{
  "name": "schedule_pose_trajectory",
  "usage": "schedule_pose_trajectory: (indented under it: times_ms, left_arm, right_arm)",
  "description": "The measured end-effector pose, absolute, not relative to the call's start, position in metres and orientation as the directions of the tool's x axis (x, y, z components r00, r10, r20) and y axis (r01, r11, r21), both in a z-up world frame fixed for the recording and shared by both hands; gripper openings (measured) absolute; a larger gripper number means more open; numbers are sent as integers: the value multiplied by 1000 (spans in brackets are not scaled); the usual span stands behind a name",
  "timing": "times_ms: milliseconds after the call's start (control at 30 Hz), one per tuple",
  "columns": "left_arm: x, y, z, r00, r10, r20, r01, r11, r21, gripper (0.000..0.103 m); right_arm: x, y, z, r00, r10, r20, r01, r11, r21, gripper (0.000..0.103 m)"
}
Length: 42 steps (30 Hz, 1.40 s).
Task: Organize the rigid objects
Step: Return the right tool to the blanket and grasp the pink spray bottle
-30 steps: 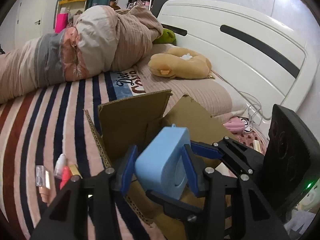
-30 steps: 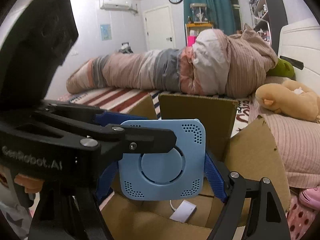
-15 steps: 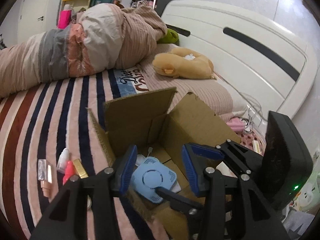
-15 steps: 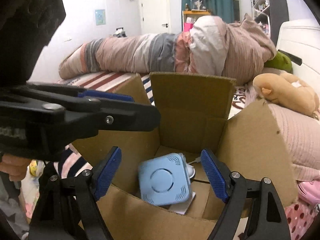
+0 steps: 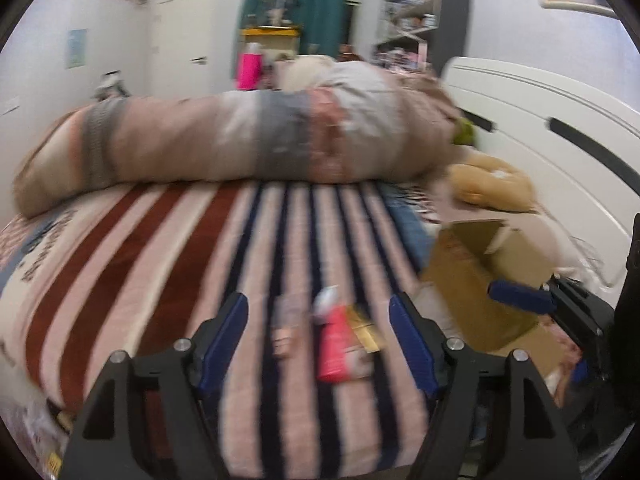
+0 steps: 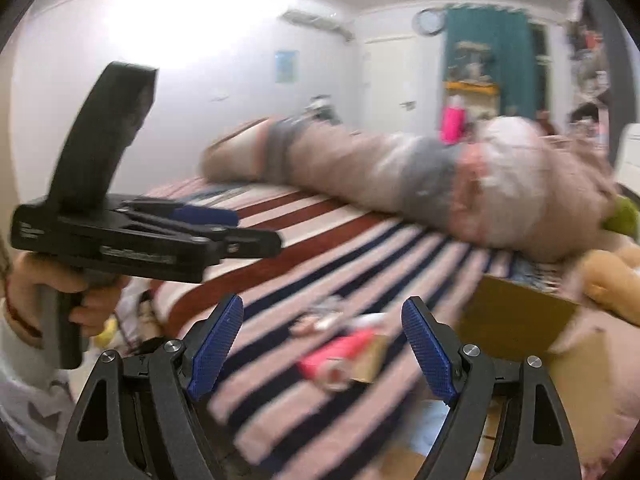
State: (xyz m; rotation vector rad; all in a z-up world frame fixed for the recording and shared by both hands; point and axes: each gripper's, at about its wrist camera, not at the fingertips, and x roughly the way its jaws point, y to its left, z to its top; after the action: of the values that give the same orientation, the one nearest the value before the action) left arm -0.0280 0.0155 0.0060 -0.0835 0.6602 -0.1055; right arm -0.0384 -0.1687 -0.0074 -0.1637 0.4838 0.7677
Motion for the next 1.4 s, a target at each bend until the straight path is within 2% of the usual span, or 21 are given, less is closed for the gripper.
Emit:
schedule_pose_trajectory:
  times_ms: [167, 333, 467, 700, 833, 900, 1000, 1167, 1400]
  left_arm:
    - [-36, 63, -25, 778, -65, -625, -13, 993, -120, 70]
    - [-38, 96, -56, 762, -40, -646, -56, 990, -126, 70]
    - [-36, 114, -73, 752, -48, -657, -60, 988, -141, 70]
    - [-29, 124, -85, 746, -77, -661, -49, 984, -170, 70]
    - [-28, 125, -87, 736, -73, -673, -56, 984, -168, 70]
    - [-28, 125, -88, 733, -75, -676, -58, 983, -173, 70]
    - [-29, 122, -86, 734, -81, -675, -55, 983, -177, 70]
    - [-36, 115, -83, 738, -77, -670, -44, 986, -162, 70]
    - [-39, 118, -89, 723, -87, -686, -50, 983, -177, 70]
  right_arm:
    - [-20, -106, -51, 488, 652, -580, -733, 667, 134, 78]
    - [20, -87, -109, 481, 561, -674, -607, 768, 205, 60]
    - [60, -92, -146, 513, 421, -748, -476, 865, 160, 54]
    - [94, -81, -159, 510, 274, -815, -451, 892, 18, 53]
    - [106, -78, -163, 497, 266, -826, -462, 887, 8, 51]
    - [97, -74, -161, 502, 278, -819, -515, 857, -25, 40]
    - [78, -61, -160, 454, 337, -825, -605, 796, -7, 33]
    - [51, -57, -157, 446, 359, -820, -645, 764, -16, 33]
    - [31, -75, -161, 396, 403, -825, -602, 793, 99, 35]
